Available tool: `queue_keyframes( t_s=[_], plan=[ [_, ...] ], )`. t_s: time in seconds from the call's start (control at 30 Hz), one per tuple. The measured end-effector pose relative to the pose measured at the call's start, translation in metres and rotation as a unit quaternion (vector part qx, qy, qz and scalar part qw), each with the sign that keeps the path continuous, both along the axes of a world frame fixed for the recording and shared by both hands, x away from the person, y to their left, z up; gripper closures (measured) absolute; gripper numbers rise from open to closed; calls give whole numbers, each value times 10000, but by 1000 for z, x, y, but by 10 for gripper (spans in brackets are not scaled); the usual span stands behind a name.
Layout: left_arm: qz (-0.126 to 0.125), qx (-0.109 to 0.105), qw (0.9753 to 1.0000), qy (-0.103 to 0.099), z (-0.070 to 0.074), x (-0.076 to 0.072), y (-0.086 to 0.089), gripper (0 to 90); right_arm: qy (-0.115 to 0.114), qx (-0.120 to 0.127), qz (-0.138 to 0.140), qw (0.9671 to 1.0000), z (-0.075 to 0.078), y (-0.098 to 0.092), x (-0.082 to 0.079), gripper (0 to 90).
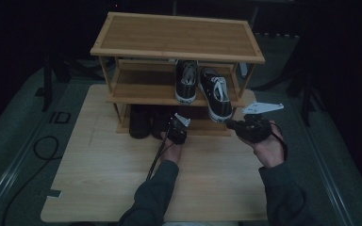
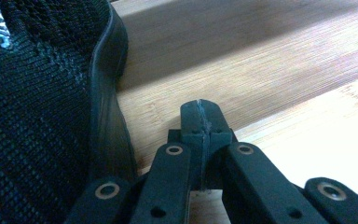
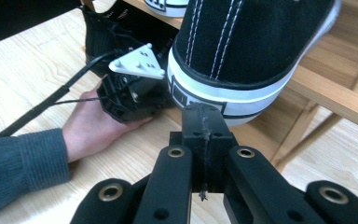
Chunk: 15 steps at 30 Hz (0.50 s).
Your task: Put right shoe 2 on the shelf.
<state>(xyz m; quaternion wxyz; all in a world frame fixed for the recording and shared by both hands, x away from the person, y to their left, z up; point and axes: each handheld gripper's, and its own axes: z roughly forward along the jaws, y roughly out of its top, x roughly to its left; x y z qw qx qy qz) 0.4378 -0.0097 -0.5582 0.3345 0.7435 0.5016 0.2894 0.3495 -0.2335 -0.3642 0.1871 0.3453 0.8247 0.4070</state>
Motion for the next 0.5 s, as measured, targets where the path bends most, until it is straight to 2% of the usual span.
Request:
queue_keyframes(
  t_s=[0.5],
  plan=[
    [10, -25, 10000, 2, 0, 0, 0, 900, -2, 138, 205, 9997, -1, 26, 8, 900]
  ],
)
